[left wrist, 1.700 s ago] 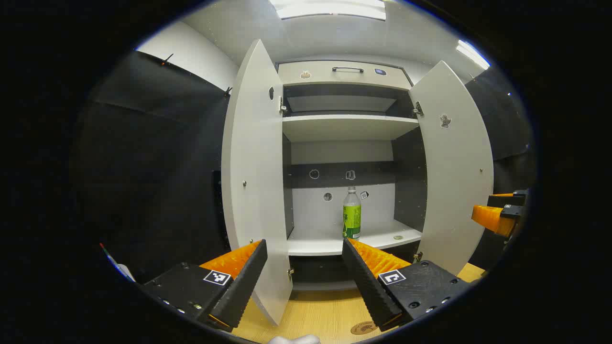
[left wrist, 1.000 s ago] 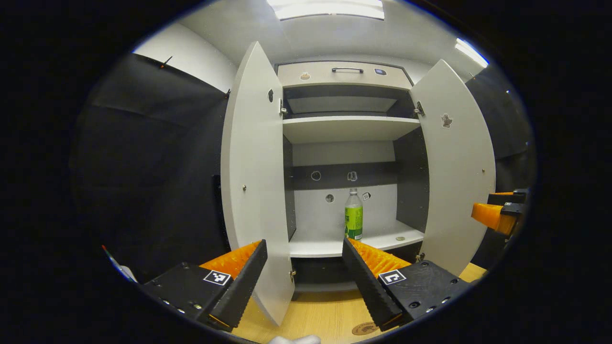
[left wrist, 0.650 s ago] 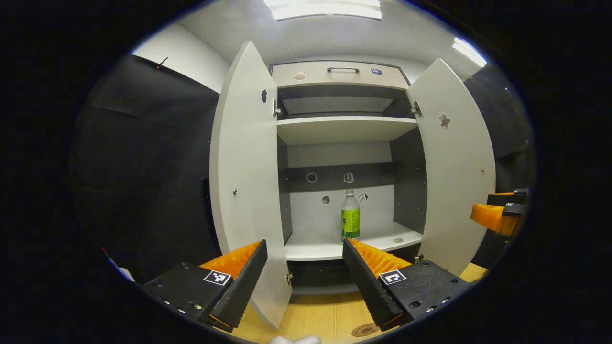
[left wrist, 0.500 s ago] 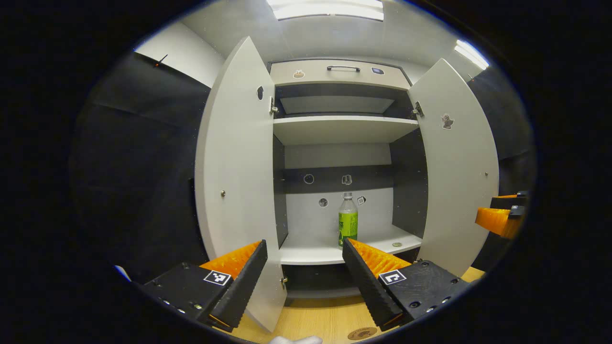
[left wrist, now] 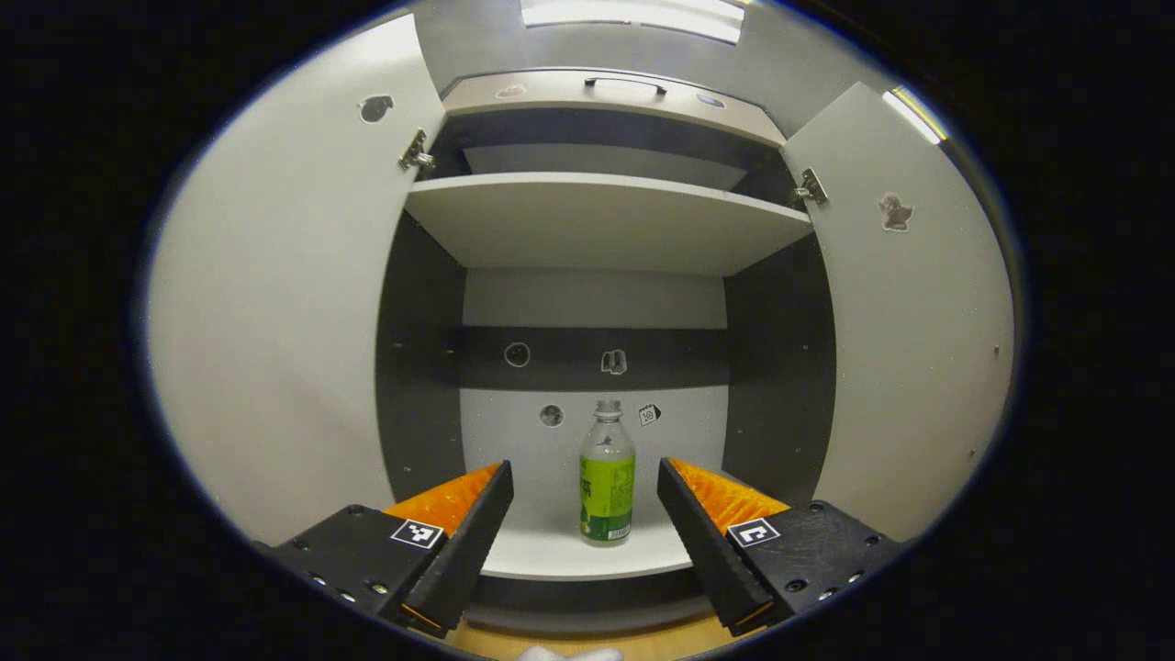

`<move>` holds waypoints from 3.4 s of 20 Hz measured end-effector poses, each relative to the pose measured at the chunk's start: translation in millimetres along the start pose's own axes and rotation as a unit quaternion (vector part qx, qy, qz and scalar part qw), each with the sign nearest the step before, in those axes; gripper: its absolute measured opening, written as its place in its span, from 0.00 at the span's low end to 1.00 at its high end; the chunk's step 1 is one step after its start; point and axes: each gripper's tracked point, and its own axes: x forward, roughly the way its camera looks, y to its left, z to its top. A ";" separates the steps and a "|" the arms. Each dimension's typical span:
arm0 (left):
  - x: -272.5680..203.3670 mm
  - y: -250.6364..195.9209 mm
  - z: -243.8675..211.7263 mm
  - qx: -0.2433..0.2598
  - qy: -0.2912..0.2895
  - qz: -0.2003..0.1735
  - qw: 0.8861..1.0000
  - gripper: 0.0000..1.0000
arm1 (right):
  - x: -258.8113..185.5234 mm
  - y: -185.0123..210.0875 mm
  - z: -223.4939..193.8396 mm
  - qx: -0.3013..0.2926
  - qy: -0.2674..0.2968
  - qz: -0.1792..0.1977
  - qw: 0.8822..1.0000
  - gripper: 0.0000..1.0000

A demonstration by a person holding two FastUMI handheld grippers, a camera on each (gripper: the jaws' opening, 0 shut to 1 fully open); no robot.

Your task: Grasp the bottle in the cabinet with the left hand and place it on the coaster, then close the right door with the right hand and the left door with the left hand.

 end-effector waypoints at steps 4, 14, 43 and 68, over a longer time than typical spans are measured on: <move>69.0 -7.0 -31.9 0.011 0.009 0.017 1.000 0.96 | 10.4 -3.4 -2.4 -0.008 0.011 -0.012 1.000 0.84; 120.4 -5.5 -66.4 0.009 0.041 0.037 0.998 0.74 | 22.0 -9.9 -19.2 -0.012 0.037 -0.022 0.999 0.84; -209.5 -96.3 -259.6 -0.014 0.064 -0.205 0.976 0.74 | -41.2 -38.3 -66.3 -0.027 0.064 -0.027 0.997 0.84; -218.0 -90.5 -289.7 0.015 0.062 -0.194 0.979 0.96 | -53.3 -28.9 -76.2 -0.060 0.079 -0.011 0.995 0.84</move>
